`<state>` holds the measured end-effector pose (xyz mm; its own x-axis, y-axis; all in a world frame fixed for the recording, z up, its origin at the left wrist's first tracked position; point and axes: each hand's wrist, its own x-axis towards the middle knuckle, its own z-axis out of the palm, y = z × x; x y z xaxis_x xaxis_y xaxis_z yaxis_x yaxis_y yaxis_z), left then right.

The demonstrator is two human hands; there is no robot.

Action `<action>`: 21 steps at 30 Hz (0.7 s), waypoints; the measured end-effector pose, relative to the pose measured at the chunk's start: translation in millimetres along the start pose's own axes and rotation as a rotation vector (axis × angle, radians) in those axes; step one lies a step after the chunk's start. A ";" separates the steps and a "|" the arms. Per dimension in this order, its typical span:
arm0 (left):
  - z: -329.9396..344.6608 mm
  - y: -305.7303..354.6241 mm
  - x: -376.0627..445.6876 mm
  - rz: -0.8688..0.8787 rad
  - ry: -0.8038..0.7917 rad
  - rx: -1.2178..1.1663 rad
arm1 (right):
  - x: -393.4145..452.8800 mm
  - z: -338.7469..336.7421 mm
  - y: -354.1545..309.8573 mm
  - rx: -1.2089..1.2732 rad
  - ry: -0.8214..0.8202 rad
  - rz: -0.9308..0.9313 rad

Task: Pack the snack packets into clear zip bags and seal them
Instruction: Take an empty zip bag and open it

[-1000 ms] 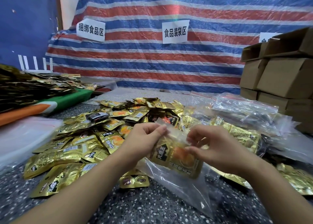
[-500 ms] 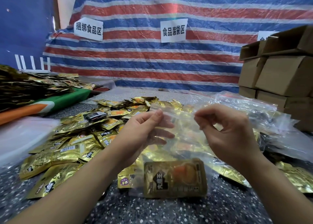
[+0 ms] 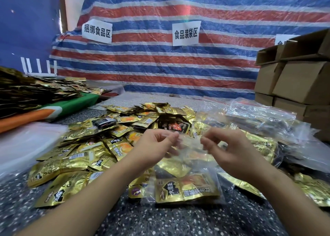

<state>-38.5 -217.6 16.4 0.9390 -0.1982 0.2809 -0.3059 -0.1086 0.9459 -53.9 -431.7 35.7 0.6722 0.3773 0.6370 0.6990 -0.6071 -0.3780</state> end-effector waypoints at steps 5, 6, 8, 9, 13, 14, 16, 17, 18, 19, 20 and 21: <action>6.0 -5.3 -1.9 -0.010 -0.019 0.085 | 16.7 -0.7 -2.1 -0.002 0.143 0.205; 6.4 -5.3 -2.0 -0.009 -0.021 0.085 | 23.6 -1.3 -3.0 -0.026 0.104 0.240; 6.6 -4.8 -0.9 0.000 -0.019 0.090 | 41.9 -0.5 -5.5 -0.070 -0.001 0.294; 6.9 -4.7 -0.1 0.005 -0.012 0.096 | 53.0 1.7 -6.8 -0.107 -0.059 0.309; 8.1 -6.9 1.7 -0.004 0.037 0.078 | 102.2 29.2 -7.6 -0.229 -0.217 0.264; 8.1 -7.5 1.8 -0.011 0.050 0.064 | 113.8 38.7 -7.7 -0.255 -0.252 0.234; 8.1 -8.3 3.4 -0.023 0.075 0.035 | 135.6 57.9 -4.8 -0.359 -0.347 0.153; 7.9 -8.7 4.2 -0.029 0.086 0.019 | 145.8 67.8 -2.5 -0.431 -0.406 0.113; 7.5 -8.6 4.9 -0.035 0.092 -0.001 | 155.3 76.9 0.1 -0.508 -0.468 0.083; 7.4 -8.4 5.7 -0.042 0.091 -0.025 | 164.1 85.2 2.5 -0.588 -0.526 0.062; 7.0 -8.3 6.1 -0.050 0.086 -0.048 | 171.6 93.2 4.5 -0.661 -0.574 0.043; 6.7 -8.5 6.6 -0.058 0.081 -0.066 | 178.1 100.6 5.9 -0.728 -0.609 0.018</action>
<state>-30.7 -224.6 9.1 0.9653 -0.1137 0.2353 -0.2423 -0.0527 0.9688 94.4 -297.7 79.3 0.8368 0.5387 0.0980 0.5014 -0.8258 0.2581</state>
